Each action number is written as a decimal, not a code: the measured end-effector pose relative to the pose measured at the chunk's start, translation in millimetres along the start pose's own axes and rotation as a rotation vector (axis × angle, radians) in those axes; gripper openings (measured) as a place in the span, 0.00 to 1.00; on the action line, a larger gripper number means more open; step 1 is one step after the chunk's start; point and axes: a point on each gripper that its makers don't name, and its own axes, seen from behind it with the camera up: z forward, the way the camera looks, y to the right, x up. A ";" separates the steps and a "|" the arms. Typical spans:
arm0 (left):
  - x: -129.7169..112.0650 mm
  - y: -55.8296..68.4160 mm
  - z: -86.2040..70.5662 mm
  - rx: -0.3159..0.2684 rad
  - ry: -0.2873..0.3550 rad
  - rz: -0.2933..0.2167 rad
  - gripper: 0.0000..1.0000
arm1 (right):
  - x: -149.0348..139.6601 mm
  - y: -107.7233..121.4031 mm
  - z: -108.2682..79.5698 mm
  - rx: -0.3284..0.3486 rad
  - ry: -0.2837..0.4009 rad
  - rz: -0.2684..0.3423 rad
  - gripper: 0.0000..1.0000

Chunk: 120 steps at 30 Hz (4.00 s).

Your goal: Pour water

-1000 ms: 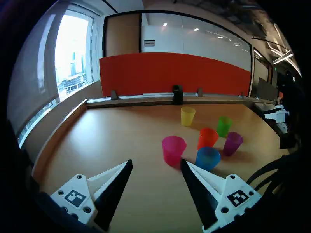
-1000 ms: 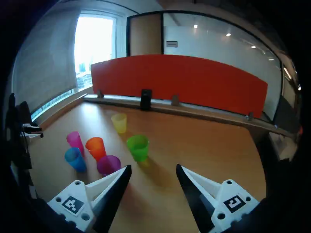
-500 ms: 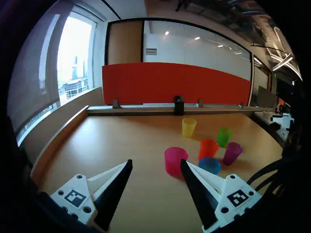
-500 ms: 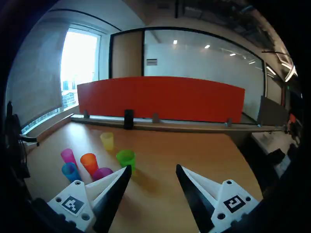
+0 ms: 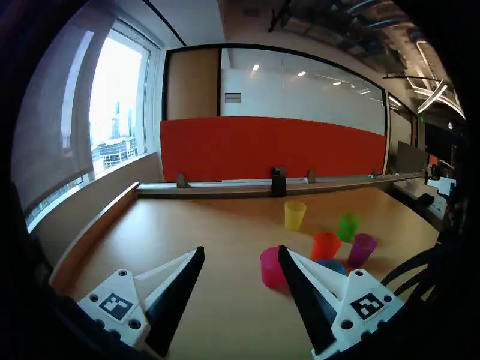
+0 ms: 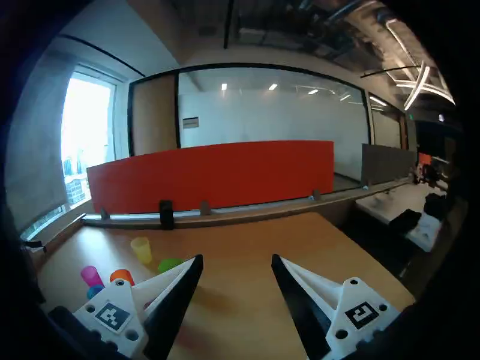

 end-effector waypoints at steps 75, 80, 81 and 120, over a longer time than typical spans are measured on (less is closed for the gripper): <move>-72.4 -21.6 42.1 0.139 0.288 -0.010 0.91 | 48.0 6.6 -38.5 -0.095 0.224 -0.033 0.88; -72.9 -21.7 42.8 0.139 0.287 -0.009 0.91 | 52.4 3.9 -38.8 -0.087 0.231 -0.049 0.88; -72.9 -21.6 42.9 0.139 0.287 -0.009 0.91 | 54.0 2.8 -38.9 -0.085 0.233 -0.052 0.88; -75.0 -21.2 43.7 0.139 0.287 -0.010 0.91 | 26.5 -16.8 -1.4 0.076 0.334 -0.007 0.93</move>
